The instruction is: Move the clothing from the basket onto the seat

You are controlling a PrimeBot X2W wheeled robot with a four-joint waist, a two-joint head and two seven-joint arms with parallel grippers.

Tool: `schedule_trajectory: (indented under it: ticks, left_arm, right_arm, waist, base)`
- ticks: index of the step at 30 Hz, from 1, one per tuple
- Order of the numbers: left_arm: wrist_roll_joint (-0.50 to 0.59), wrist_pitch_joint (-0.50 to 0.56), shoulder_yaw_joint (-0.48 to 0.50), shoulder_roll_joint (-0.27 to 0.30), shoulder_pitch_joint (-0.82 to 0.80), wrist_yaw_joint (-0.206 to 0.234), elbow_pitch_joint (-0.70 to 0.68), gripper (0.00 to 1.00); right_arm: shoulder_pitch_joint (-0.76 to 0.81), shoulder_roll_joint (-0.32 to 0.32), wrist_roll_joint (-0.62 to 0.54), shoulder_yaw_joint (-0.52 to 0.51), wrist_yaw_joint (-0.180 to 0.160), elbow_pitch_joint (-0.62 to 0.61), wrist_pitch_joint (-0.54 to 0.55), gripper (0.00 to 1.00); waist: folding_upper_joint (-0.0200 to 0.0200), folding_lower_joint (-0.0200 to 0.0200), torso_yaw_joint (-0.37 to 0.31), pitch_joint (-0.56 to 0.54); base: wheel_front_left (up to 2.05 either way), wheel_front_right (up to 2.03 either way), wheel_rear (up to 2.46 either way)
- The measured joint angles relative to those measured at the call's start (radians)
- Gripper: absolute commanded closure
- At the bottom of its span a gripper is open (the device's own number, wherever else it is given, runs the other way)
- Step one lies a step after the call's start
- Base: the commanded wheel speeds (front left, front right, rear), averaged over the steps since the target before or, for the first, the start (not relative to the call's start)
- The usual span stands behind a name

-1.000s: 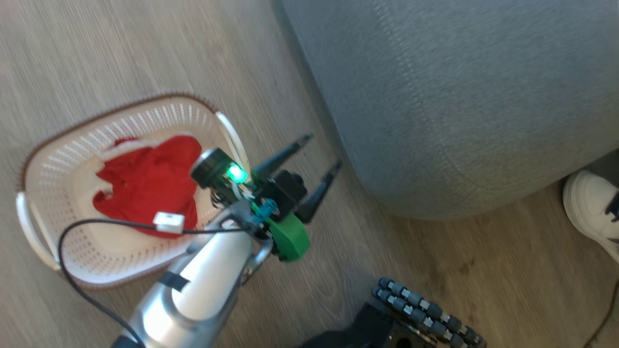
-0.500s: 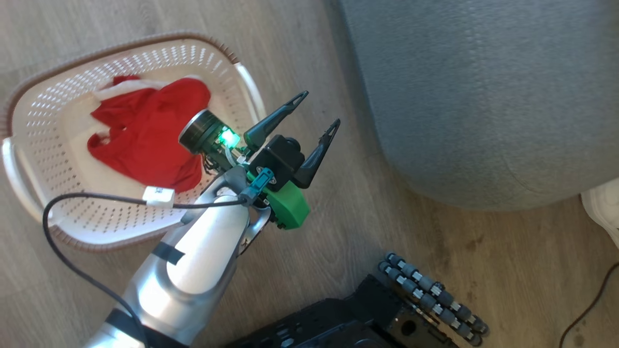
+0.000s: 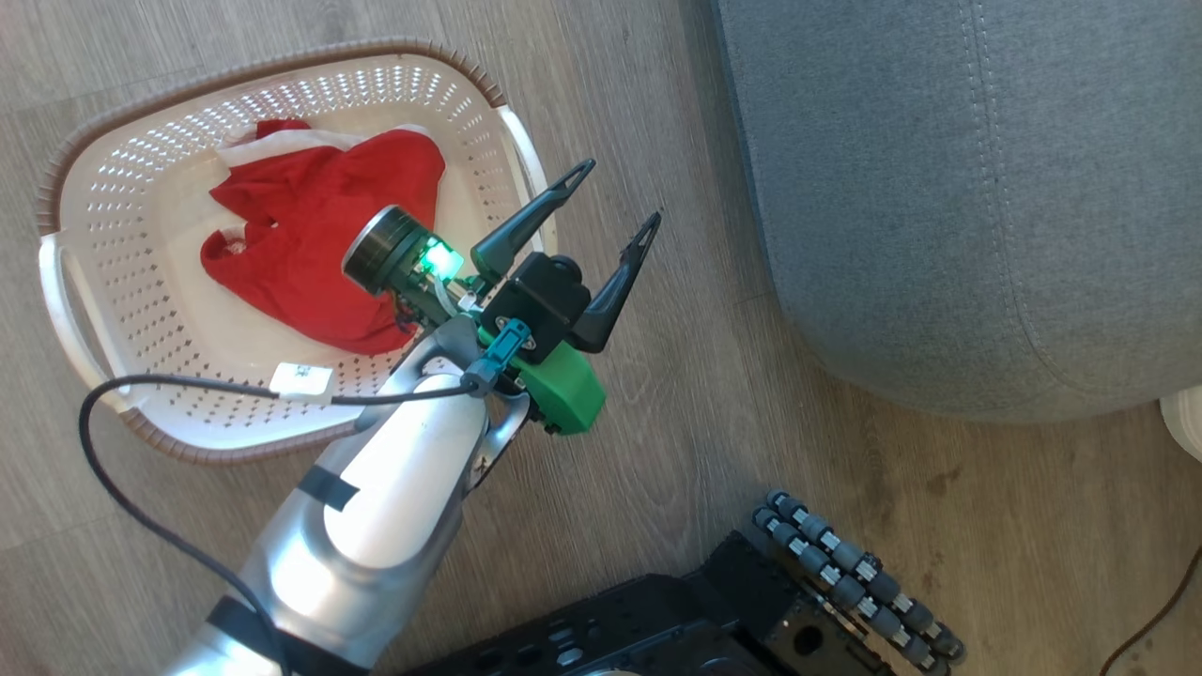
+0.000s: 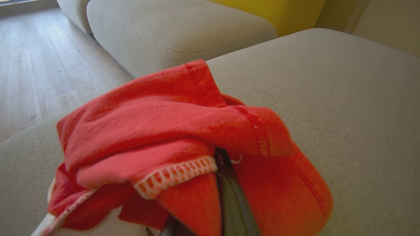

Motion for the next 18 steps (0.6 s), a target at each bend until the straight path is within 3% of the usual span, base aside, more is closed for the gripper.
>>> schedule_trajectory:
  ticks: [2,3,4,18]
  left_arm:
    - [-0.005,0.000,0.003,0.000,0.000,0.005,-0.006,0.00]
    - [-0.005,0.000,0.003,-0.001,0.000,0.010,-0.007,0.00]
    - [-0.005,0.000,0.003,-0.001,0.000,0.011,-0.007,0.00]
    - [-0.037,0.000,0.008,-0.005,0.023,0.008,-0.028,0.00]
  right_arm:
    - [-0.020,-0.003,0.020,0.029,0.000,0.025,0.016,0.95]
    - [-0.028,-0.006,0.024,0.044,0.000,0.030,0.016,0.53]
    - [-0.036,-0.011,0.024,0.061,0.000,0.033,0.014,0.00]
    - [-0.024,-0.045,0.069,0.195,0.000,0.065,-0.013,0.00]
  waist:
    - [0.0000,0.0000,0.001,-0.001]
    - [0.0000,0.0000,0.001,-0.001]
    - [0.0000,0.0000,0.000,-0.002]
    - [0.0000,0.0000,0.004,-0.125]
  base:
    - [0.00,0.00,0.00]
    - [0.00,0.00,0.00]
    - [0.00,0.00,0.00]
    - [0.00,0.00,0.00]
